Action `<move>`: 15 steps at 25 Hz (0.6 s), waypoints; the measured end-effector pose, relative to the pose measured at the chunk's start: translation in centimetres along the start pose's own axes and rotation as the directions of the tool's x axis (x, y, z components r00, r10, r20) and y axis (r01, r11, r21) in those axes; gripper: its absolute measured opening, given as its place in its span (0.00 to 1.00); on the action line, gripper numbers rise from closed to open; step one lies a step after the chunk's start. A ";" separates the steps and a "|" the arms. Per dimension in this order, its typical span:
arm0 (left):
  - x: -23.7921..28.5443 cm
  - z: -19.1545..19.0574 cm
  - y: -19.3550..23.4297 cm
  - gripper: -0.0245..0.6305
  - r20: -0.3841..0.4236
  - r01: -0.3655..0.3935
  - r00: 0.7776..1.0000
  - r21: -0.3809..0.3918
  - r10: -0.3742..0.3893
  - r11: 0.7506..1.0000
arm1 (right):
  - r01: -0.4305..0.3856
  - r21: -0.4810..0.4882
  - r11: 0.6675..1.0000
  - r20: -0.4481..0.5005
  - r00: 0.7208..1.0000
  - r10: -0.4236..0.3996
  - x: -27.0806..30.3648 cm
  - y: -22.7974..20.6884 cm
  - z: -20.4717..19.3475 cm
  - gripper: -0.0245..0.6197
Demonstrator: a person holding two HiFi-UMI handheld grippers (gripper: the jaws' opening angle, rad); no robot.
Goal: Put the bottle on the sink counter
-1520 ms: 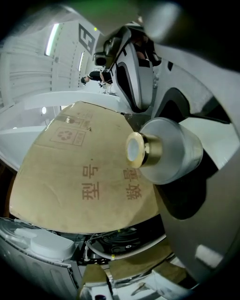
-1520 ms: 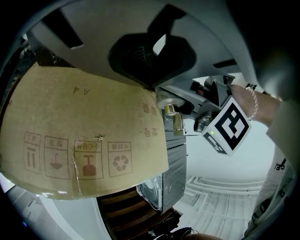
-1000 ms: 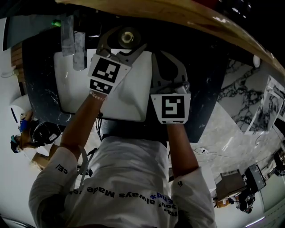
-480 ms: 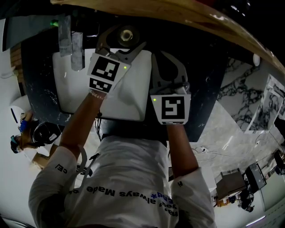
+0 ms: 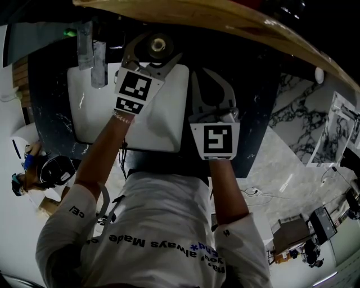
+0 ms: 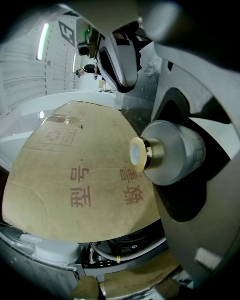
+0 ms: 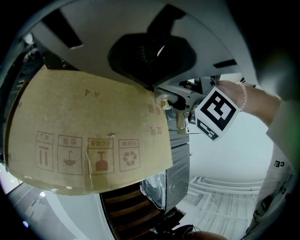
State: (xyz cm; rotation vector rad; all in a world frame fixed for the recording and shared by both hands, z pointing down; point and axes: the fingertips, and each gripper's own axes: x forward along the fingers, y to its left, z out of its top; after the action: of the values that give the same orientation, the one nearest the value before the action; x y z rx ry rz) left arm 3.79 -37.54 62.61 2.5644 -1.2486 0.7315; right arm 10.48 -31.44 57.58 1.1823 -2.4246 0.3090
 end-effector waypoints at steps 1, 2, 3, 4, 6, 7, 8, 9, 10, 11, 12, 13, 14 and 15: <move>-0.2 0.2 0.0 0.54 0.008 -0.008 1.000 0.002 0.008 1.000 | 0.002 -0.002 1.000 0.003 1.000 -0.002 -0.3 0.0 0.2 0.07; -0.5 0.5 0.0 0.55 0.019 -0.014 1.000 0.002 0.014 1.000 | 0.005 -0.004 1.000 0.008 1.000 -0.005 -0.5 0.0 0.5 0.07; -0.7 0.9 0.0 0.56 0.033 -0.019 0.999 0.001 0.019 1.000 | 0.007 -0.005 1.000 0.013 1.000 -0.007 -0.8 0.0 0.7 0.07; -1.1 1.5 0.1 0.56 0.050 -0.025 0.998 0.001 0.025 1.000 | 0.010 -0.006 1.000 0.020 1.000 -0.010 -1.0 0.0 1.1 0.07; -1.9 2.8 0.3 0.56 0.086 -0.041 0.996 0.003 0.040 0.999 | 0.014 -0.006 1.000 0.037 0.999 -0.014 -1.6 0.0 1.9 0.07; -2.5 3.5 0.5 0.56 0.101 -0.048 0.994 0.001 0.048 0.999 | 0.014 -0.009 1.000 0.045 0.999 -0.014 -2.0 0.0 2.3 0.07; -3.1 4.3 0.5 0.56 0.116 -0.055 0.992 -0.003 0.055 0.999 | 0.013 -0.016 1.000 0.053 0.999 -0.013 -2.3 0.1 2.8 0.07; -3.9 5.2 0.5 0.56 0.131 -0.060 0.989 -0.006 0.060 0.998 | 0.012 -0.023 1.000 0.061 0.998 -0.011 -2.8 0.2 3.4 0.07; -4.8 6.1 0.4 0.56 0.148 -0.064 0.987 -0.009 0.064 0.998 | 0.011 -0.028 1.000 0.072 0.997 -0.009 -3.3 0.3 4.0 0.07; -5.7 7.0 0.1 0.56 0.165 -0.066 0.984 -0.012 0.067 0.998 | 0.010 -0.030 1.000 0.084 0.996 -0.007 -3.9 0.4 4.7 0.07; -6.8 8.0 -0.2 0.56 0.181 -0.068 0.981 -0.015 0.070 0.998 | 0.009 -0.034 0.999 0.095 0.995 -0.005 -4.5 0.6 5.5 0.07; -8.0 8.9 -0.6 0.56 0.197 -0.067 0.978 -0.019 0.070 0.998 | 0.006 -0.039 0.999 0.104 0.995 -0.002 -5.2 0.9 6.3 0.07; -9.1 9.6 -1.1 0.56 0.211 -0.063 0.975 -0.025 0.066 0.998 | 0.003 -0.044 0.999 0.114 0.993 0.002 -5.9 1.1 7.1 0.07; -10.2 10.3 -1.6 0.56 0.223 -0.054 0.973 -0.032 0.060 0.998 | -0.002 -0.047 0.999 0.125 0.992 0.008 -6.6 1.4 7.9 0.07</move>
State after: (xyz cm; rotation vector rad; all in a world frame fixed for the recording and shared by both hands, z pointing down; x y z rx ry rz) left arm 3.29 -33.43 48.59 2.6581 -1.3912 0.4414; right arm 10.83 -28.95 47.52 1.2082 -2.5278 0.1833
